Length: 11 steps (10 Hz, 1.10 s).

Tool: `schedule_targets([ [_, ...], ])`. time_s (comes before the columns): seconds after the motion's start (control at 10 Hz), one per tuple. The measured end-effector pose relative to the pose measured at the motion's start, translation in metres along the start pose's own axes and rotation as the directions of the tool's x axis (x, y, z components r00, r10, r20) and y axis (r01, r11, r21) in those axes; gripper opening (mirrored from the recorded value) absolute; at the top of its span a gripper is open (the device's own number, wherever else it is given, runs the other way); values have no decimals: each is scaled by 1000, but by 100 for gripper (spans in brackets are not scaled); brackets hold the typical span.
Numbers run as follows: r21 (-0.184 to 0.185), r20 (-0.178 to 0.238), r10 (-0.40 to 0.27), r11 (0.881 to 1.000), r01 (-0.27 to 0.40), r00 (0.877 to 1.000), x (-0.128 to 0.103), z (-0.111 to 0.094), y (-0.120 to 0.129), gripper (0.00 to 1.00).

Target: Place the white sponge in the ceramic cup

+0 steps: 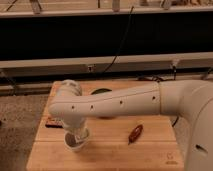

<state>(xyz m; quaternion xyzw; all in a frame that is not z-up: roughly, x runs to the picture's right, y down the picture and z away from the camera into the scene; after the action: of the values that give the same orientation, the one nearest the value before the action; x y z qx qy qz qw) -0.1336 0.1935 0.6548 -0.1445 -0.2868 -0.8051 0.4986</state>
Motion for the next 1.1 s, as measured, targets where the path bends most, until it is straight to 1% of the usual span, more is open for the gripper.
schedule_targets([
  [0.4,11,-13,-45,999,45,999,-1,-7,-16,0],
  [0.5,14,-13,-59,998,60,998,-1,-8,-20,4],
  [0.6,16,-14,-72,997,72,997,-1,-9,-24,12],
  [0.8,13,-23,-93,996,93,995,-1,-13,-31,33],
  [0.9,9,-27,-100,995,101,995,-1,-17,-34,45],
  [1.0,5,-31,-102,995,102,994,-1,-19,-34,53],
  [1.1,-3,-36,-102,995,102,994,-1,-23,-33,65],
])
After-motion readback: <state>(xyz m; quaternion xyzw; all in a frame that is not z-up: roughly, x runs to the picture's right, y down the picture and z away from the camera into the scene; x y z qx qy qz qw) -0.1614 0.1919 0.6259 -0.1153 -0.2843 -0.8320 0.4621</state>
